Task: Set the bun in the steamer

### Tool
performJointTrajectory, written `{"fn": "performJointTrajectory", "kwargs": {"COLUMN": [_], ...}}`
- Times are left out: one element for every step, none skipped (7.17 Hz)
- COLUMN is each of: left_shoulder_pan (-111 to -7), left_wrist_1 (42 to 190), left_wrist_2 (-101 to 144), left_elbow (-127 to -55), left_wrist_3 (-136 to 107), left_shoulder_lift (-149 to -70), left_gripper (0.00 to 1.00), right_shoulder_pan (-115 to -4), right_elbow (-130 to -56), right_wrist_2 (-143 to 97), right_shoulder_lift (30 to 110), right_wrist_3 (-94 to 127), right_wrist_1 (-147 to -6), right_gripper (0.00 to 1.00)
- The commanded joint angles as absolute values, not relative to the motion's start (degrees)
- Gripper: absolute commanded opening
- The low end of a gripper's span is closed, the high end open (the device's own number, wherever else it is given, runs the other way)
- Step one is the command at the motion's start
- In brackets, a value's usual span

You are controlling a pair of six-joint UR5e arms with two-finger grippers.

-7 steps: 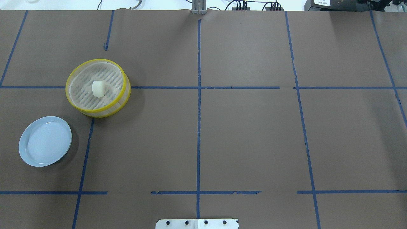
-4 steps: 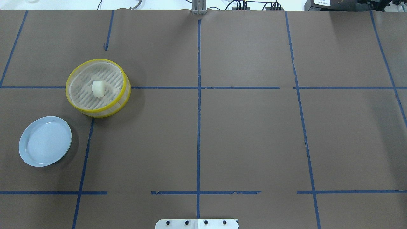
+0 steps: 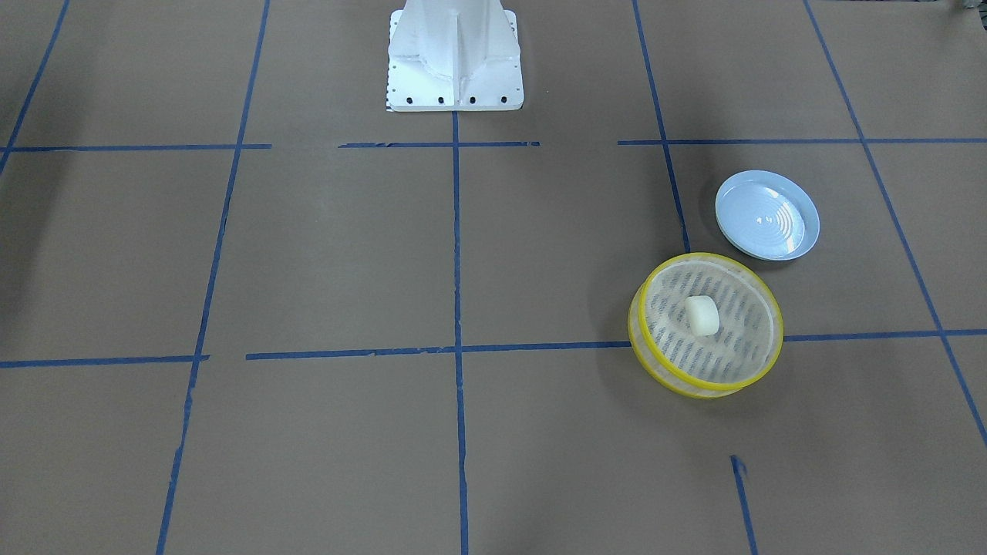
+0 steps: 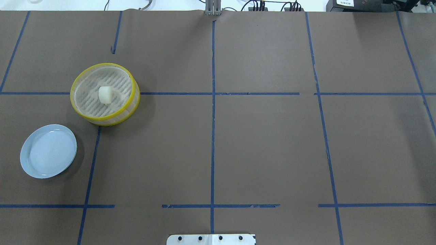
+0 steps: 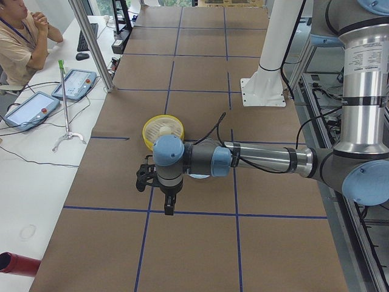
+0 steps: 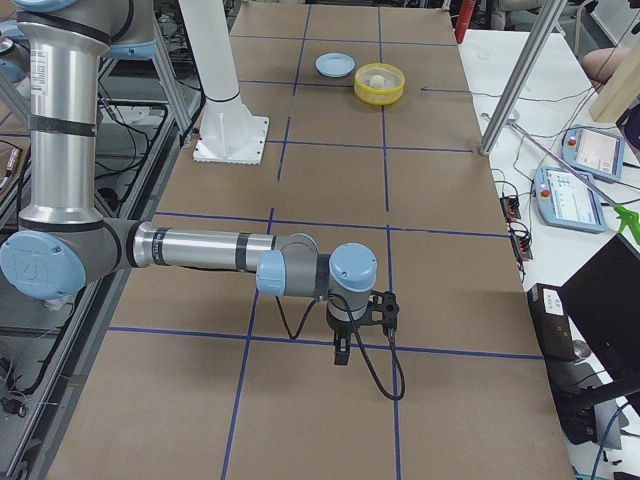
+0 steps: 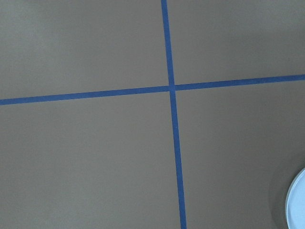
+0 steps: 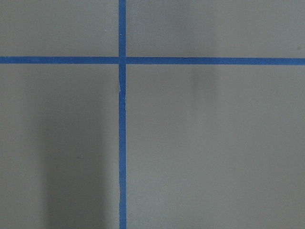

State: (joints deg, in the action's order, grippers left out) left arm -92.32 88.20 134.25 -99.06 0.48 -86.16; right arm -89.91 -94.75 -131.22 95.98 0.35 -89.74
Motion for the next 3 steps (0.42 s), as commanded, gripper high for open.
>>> {"fn": "performJointTrajectory", "kwargs": {"left_shoulder_pan": [-92.46, -92.46, -92.46], "left_wrist_1": [88.15, 88.15, 88.15], "left_wrist_2": [134.12, 134.12, 134.12], "left_elbow": [-100.19, -100.11, -100.11], "left_wrist_3": [0.7, 0.79, 0.79], "left_shoulder_lift": [-85.7, -85.87, -86.13], "left_gripper": [1.0, 1.0, 1.0], "right_shoulder_pan": [-89.91, -89.91, -89.91], "right_elbow": [-94.75, -94.75, -94.75], "right_wrist_2": [-131.22, -131.22, -131.22], "right_shoulder_lift": [95.98, 95.98, 95.98], "right_wrist_3": [0.35, 0.35, 0.35], "right_wrist_1": [-89.74, -89.74, -89.74], "right_gripper": [1.0, 1.0, 1.0]}}
